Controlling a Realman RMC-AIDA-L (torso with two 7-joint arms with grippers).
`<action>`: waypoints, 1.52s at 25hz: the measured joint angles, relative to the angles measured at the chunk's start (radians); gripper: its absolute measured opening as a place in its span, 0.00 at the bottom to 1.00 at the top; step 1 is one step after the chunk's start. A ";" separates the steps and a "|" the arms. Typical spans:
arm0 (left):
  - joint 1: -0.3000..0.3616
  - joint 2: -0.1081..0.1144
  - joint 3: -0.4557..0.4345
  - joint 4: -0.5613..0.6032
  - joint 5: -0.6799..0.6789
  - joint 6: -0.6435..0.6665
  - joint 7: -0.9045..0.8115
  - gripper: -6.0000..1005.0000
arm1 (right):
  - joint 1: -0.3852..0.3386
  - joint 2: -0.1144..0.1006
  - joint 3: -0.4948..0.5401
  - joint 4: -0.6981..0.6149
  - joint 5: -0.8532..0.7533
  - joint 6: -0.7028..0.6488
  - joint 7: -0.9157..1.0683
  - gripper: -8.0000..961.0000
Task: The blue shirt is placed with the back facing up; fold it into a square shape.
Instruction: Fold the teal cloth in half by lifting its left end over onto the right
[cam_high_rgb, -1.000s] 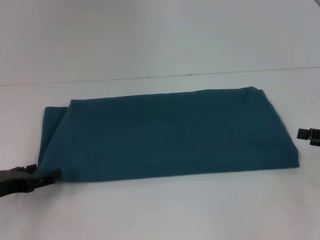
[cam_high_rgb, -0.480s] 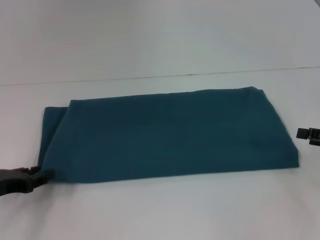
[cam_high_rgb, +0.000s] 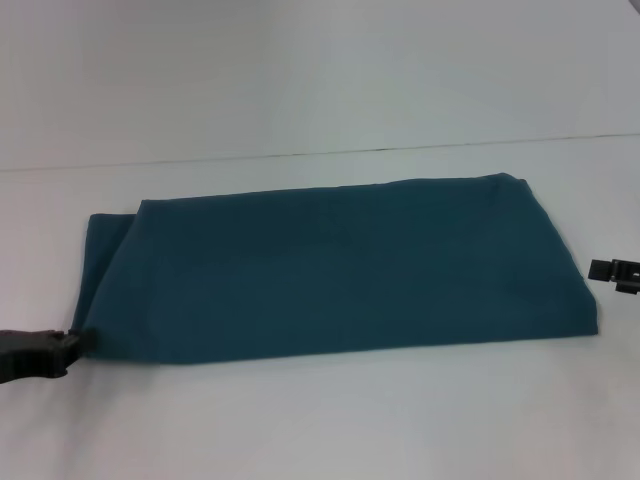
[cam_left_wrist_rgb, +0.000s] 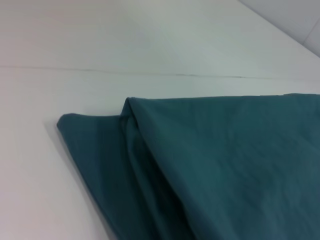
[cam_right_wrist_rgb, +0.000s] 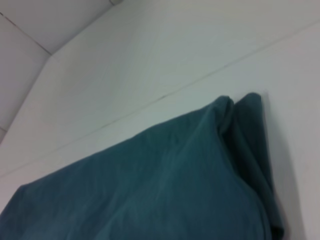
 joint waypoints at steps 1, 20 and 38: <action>0.000 0.000 0.000 0.003 -0.001 0.000 -0.001 0.11 | 0.003 0.002 -0.001 0.003 -0.006 0.003 0.000 0.78; -0.011 0.003 0.000 0.016 0.003 0.000 -0.011 0.03 | 0.031 0.035 -0.014 0.040 -0.072 0.092 -0.003 0.78; -0.014 0.008 0.001 0.016 0.005 -0.004 -0.014 0.03 | 0.034 0.044 -0.023 0.040 -0.075 0.102 -0.014 0.35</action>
